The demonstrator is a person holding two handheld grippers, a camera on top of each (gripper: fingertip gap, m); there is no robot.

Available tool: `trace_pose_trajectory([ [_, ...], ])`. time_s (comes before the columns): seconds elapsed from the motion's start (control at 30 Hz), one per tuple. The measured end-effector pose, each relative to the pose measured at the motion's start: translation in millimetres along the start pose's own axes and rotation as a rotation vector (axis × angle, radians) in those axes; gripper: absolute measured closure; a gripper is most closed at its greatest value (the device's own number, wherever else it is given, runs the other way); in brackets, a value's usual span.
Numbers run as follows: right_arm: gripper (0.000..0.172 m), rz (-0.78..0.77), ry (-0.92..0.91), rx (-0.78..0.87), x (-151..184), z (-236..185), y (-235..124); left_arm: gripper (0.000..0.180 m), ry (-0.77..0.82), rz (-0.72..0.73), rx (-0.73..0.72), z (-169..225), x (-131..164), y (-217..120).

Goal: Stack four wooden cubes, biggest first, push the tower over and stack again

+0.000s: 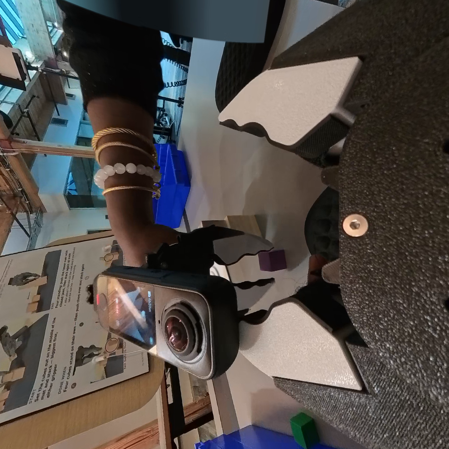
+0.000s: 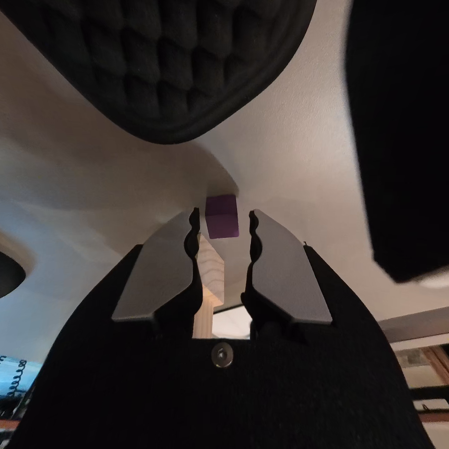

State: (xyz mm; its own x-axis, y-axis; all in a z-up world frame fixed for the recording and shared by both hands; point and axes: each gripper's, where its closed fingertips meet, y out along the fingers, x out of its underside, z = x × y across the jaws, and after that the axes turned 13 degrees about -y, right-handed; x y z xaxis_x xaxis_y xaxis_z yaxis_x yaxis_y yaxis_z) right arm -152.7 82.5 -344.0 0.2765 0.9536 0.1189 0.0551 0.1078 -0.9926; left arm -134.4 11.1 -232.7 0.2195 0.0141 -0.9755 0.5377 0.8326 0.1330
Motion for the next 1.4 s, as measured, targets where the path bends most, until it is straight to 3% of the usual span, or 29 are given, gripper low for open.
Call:
trace_pose_trajectory([
  [0.27, 0.133, 0.006, -0.021, 0.011, 2, 1, 3, 0.041, -0.005, -0.016, 0.001, 0, 2, 1],
  [0.4, 0.147, 0.014, -0.034, 0.008, 2, 1, 4, 0.041, -0.008, -0.018, 0.002, 0, 2, 1],
  [0.6, 0.146, 0.023, -0.023, 0.021, 3, 4, 2, 0.042, -0.002, -0.005, 0.001, 0, 1, 0],
  [0.8, 0.146, 0.148, 0.052, 0.105, -3, 15, -37, 0.042, 0.000, -0.008, 0.000, 0, 1, 1],
  [0.97, 0.146, 0.225, 0.195, 0.184, 2, 18, -94, 0.042, 0.004, -0.009, 0.000, 0, 1, 1],
  [1.13, 0.146, 0.163, 0.466, 0.142, 31, -5, -130, 0.042, 0.016, -0.015, -0.002, 1, 2, 1],
  [1.4, 0.146, -0.018, 0.820, -0.032, 65, -44, -109, 0.042, 0.025, -0.018, -0.002, 2, 3, 2],
])
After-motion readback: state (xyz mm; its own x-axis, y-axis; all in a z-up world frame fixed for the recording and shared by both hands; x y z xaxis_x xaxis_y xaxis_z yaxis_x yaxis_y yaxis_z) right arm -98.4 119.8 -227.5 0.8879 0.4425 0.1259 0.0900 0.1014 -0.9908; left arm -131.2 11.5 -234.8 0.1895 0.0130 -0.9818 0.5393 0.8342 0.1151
